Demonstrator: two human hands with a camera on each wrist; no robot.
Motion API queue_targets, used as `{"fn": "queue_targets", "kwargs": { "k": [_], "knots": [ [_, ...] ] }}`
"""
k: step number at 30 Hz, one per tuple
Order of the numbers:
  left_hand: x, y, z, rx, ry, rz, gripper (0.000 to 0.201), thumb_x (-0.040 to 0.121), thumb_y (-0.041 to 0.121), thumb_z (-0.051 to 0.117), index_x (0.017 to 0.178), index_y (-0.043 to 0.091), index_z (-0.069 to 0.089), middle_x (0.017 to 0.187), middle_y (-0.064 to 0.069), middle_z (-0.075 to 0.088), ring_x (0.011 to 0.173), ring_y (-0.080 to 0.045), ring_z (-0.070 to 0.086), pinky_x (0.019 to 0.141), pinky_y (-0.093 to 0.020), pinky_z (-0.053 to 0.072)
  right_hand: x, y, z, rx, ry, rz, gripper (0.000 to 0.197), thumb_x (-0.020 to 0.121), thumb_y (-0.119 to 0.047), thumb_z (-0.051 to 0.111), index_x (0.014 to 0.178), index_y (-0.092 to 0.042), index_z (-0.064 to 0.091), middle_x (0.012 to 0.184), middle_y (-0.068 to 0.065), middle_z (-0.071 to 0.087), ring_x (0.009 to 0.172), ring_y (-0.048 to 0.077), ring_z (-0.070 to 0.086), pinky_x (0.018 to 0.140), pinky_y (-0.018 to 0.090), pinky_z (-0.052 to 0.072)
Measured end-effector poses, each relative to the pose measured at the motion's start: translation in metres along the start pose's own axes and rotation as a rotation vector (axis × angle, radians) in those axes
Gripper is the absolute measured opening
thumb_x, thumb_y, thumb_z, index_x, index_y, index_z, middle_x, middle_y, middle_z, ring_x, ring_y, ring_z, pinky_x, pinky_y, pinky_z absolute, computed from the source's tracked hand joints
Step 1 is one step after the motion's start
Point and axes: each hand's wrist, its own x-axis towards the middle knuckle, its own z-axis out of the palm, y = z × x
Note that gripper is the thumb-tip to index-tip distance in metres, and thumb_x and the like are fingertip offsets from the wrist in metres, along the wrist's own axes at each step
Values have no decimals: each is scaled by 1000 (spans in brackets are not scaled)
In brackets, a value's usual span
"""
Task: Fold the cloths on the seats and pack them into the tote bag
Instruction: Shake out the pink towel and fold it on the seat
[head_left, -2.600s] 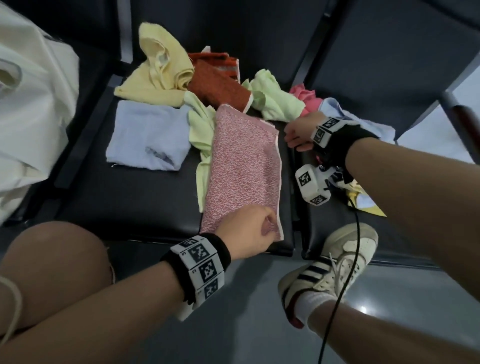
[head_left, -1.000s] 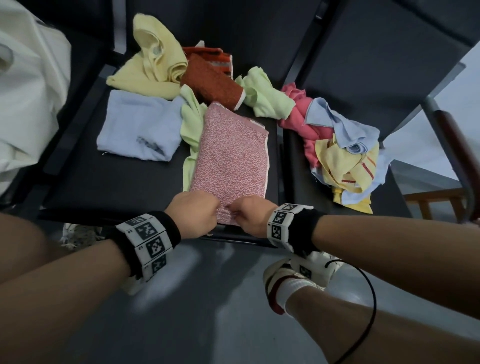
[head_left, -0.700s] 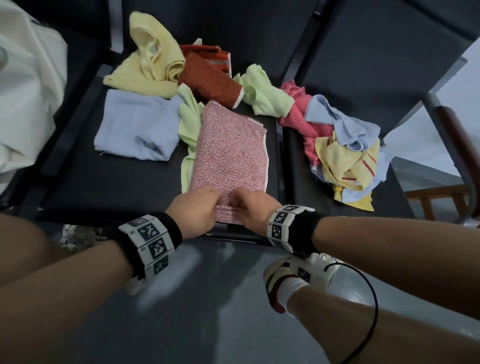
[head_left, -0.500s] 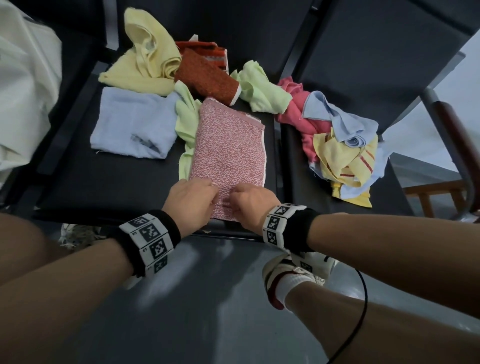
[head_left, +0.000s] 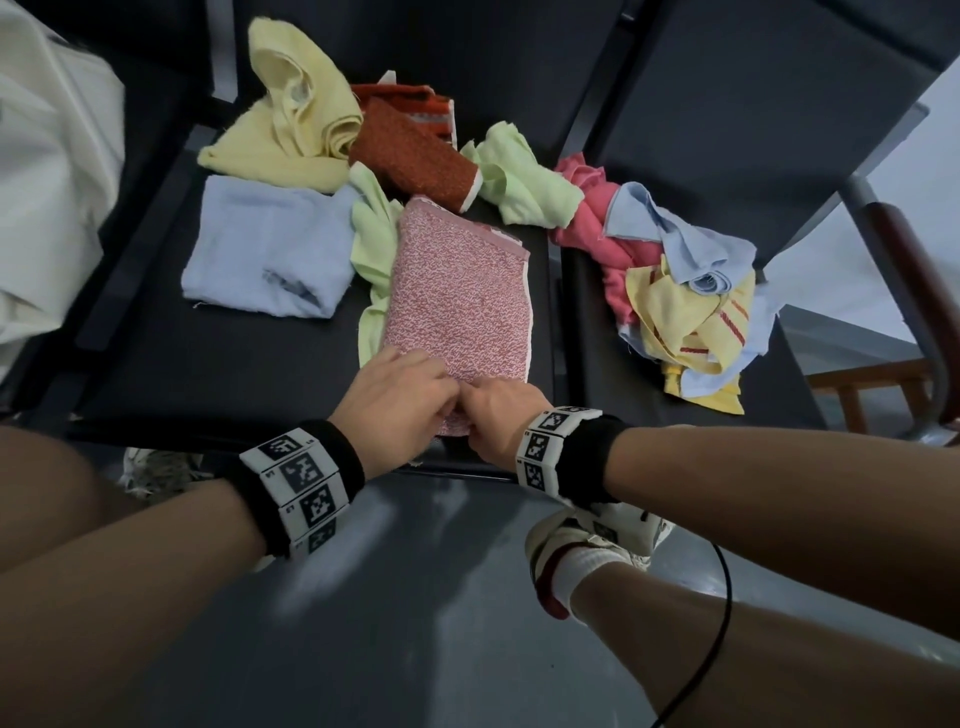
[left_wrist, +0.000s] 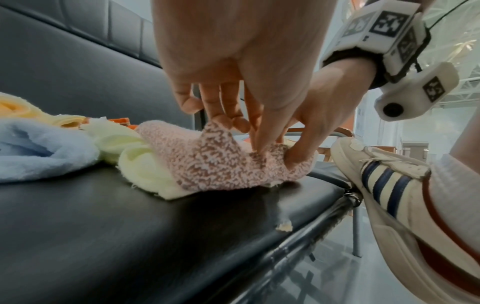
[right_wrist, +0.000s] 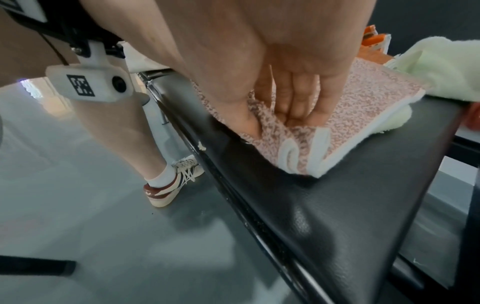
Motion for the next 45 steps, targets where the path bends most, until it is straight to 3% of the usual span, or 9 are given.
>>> {"fn": "queue_targets", "kwargs": {
  "k": [5,10,15,22,27,32,36,40,45],
  "knots": [
    [-1,1,7,95,-195,-27,18,87,35,65,101,23,67,102,6,62,106,-19,56,89,-36,35,4,3,-1,103,5,69,26,90,-23,52,114,-17,60,112,7,65,103,30,62,83,36,51],
    [-1,3,10,135,-181,-107,24,88,27,62,112,24,62,110,3,62,110,-22,56,93,-36,35,6,3,-3,121,2,69,30,90,-23,48,114,-14,64,113,9,65,104,32,62,90,40,51],
    [-3,6,12,165,-148,-150,22,74,16,72,96,19,67,88,-2,66,88,-26,63,79,-37,41,4,4,-4,92,71,30,30,90,-25,51,117,-16,60,115,5,64,106,28,61,90,37,46],
    [3,6,8,91,-128,-169,25,89,24,54,112,15,52,105,-3,66,104,-25,60,88,-37,37,0,7,-11,9,149,-64,53,77,-40,70,118,-16,47,119,0,54,115,22,49,99,40,36],
    [9,0,0,-64,-107,-192,20,94,28,50,95,20,31,85,3,50,92,-27,58,78,-37,28,4,9,-13,32,184,-40,31,87,-38,57,109,-16,56,108,1,61,107,22,55,95,37,37],
    [9,-7,-2,-35,-99,-200,13,89,27,51,94,20,42,91,1,54,95,-26,56,84,-40,35,4,2,-5,134,167,-36,33,92,-33,50,116,-15,64,110,5,60,106,25,56,94,40,43],
    [6,-8,-1,32,30,-88,21,76,36,54,86,17,56,88,0,55,87,-25,55,75,-39,36,8,6,-4,207,140,26,34,92,-29,49,119,-15,65,113,7,53,111,26,50,95,43,44],
    [4,-10,0,109,-64,-98,37,76,33,72,105,18,56,98,0,59,97,-25,56,78,-39,34,13,8,-9,357,118,93,30,91,-23,52,118,-16,63,114,8,63,110,26,55,98,44,44],
    [6,-8,0,143,-92,-144,26,89,21,54,115,23,55,105,6,66,106,-18,59,91,-35,29,12,9,-10,368,208,114,19,85,-19,54,104,-17,51,102,5,68,96,29,62,91,43,47]
  ]
}}
